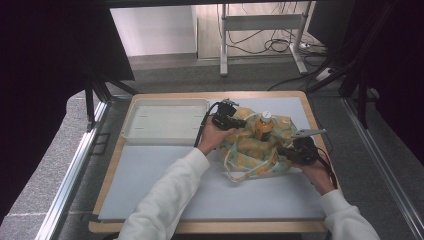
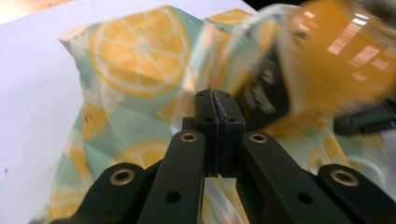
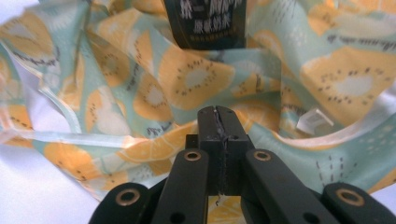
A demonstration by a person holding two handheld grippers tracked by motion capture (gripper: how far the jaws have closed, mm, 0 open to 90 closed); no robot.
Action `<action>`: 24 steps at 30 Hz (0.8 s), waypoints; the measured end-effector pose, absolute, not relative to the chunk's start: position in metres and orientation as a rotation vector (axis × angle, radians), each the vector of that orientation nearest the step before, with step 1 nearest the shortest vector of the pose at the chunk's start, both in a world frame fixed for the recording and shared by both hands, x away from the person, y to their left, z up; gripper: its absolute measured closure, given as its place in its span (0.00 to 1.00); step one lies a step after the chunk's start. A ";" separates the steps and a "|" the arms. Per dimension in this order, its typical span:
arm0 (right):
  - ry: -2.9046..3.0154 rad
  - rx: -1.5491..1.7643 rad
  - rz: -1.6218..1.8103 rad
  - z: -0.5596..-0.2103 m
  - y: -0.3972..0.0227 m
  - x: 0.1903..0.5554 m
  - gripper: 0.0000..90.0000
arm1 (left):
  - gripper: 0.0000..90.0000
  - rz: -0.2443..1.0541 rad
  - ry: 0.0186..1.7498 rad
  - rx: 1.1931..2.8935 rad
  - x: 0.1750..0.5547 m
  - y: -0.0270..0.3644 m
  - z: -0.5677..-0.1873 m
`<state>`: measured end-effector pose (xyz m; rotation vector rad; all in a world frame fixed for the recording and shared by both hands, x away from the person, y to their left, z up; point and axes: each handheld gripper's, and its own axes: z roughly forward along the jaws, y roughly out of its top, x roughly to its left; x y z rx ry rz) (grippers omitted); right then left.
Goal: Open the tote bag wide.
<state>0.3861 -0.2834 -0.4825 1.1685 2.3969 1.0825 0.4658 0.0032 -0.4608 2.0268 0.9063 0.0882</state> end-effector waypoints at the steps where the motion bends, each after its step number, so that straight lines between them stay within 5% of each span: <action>1: 2.391 1.167 1.090 -0.481 -0.283 0.385 0.99 | 0.99 0.090 0.899 2.030 0.462 0.005 -0.459; 17: 2.365 1.156 1.129 -0.470 -0.287 0.380 0.99 | 0.93 0.076 0.855 2.003 0.410 0.049 -0.461; 24: 2.359 1.152 1.134 -0.468 -0.289 0.380 0.99 | 0.70 0.107 0.852 1.979 0.389 0.070 -0.466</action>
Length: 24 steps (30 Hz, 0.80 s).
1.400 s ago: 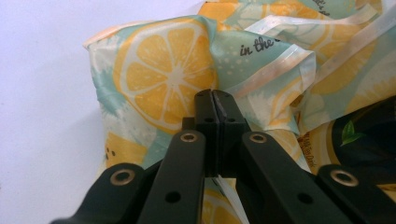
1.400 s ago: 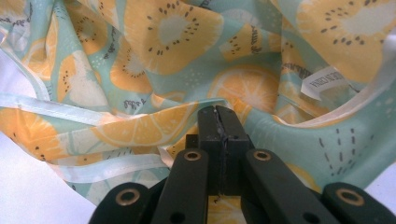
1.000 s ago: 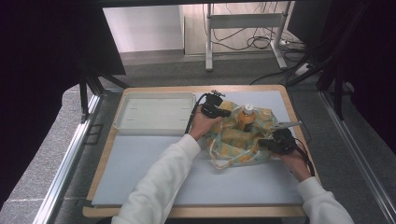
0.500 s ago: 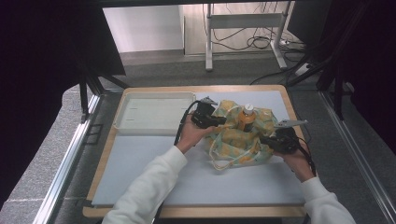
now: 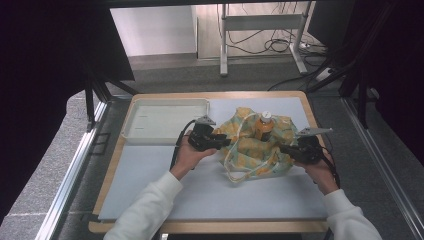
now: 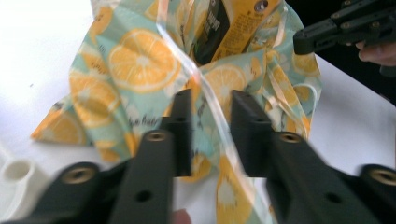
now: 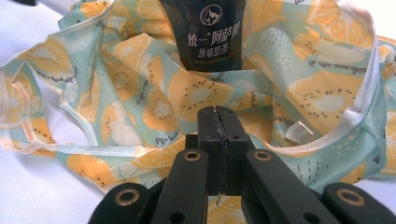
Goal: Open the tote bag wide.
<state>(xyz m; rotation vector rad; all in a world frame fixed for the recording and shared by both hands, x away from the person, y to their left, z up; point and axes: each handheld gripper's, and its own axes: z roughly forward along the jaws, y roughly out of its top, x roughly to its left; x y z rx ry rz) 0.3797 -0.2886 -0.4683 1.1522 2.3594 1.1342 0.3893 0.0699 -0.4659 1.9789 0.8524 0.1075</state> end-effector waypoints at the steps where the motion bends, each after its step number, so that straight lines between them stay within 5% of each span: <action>1: 2.360 1.151 1.135 -0.468 -0.289 0.380 0.98 | 0.67 0.116 0.853 1.981 0.386 0.073 -0.467; 10: 2.360 1.142 1.139 -0.466 -0.288 0.378 0.96 | 0.52 0.167 0.856 2.033 0.361 0.089 -0.472; 24: 2.353 1.101 1.167 -0.457 -0.290 0.376 0.68 | 0.43 0.150 0.894 2.042 0.348 0.103 -0.484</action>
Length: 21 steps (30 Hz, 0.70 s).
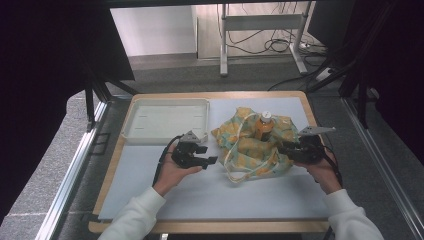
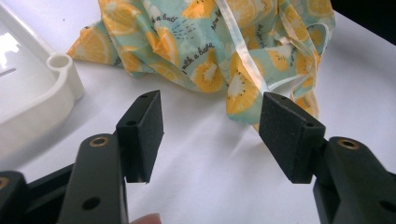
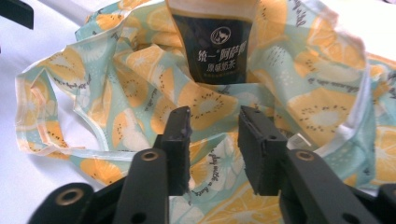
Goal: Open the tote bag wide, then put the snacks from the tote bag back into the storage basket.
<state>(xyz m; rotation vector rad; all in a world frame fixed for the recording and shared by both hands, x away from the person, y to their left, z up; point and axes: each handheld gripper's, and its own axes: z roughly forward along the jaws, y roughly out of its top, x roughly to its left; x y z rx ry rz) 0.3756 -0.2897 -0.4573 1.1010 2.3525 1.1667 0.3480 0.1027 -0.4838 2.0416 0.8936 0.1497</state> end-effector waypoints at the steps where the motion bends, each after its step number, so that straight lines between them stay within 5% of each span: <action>1: 2.342 1.103 1.171 -0.456 -0.290 0.375 0.66 | 0.43 0.151 0.892 2.043 0.348 0.103 -0.484; 7: 2.299 1.108 1.177 -0.448 -0.294 0.374 0.52 | 0.37 0.157 0.892 2.042 0.347 0.101 -0.485; 21: 2.294 1.076 1.168 -0.430 -0.289 0.375 0.41 | 0.35 0.166 0.904 2.062 0.349 0.102 -0.491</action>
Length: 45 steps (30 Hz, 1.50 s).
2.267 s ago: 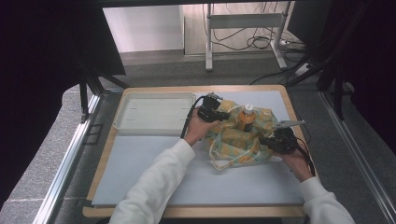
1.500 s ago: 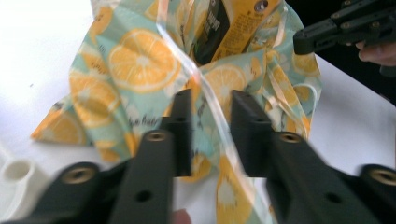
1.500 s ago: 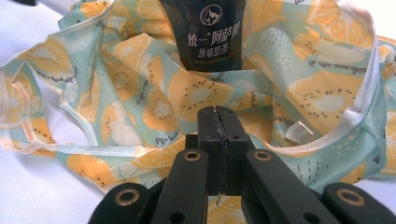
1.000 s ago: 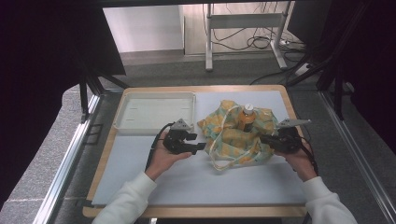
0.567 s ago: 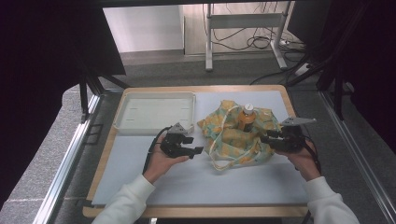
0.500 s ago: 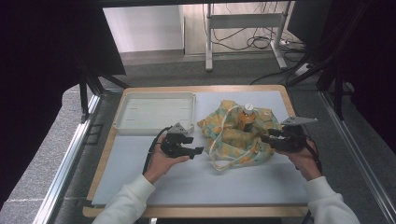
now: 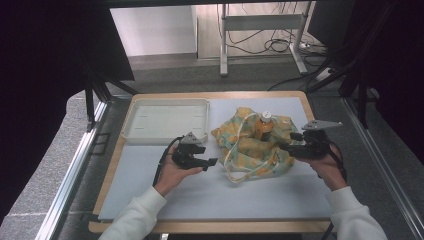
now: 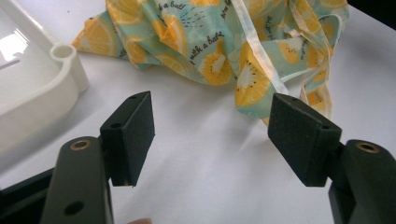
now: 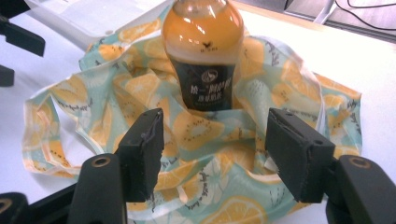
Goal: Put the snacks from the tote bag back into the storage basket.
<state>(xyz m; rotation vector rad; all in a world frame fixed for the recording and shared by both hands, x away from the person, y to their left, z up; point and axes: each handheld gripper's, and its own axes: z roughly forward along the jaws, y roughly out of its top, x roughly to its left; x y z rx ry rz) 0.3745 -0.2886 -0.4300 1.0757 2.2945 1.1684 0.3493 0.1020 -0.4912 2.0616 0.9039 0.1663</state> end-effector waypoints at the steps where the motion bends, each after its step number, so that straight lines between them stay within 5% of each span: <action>1: 2.296 1.073 1.165 -0.429 -0.288 0.376 0.41 | 0.35 0.170 0.904 2.063 0.349 0.102 -0.492; 25: 2.406 1.033 1.049 -0.392 -0.249 0.409 0.29 | 0.34 0.162 0.897 2.075 0.348 0.101 -0.492; 45: 2.519 1.105 0.827 -0.407 -0.208 0.455 0.23 | 0.34 0.154 0.902 2.071 0.348 0.104 -0.493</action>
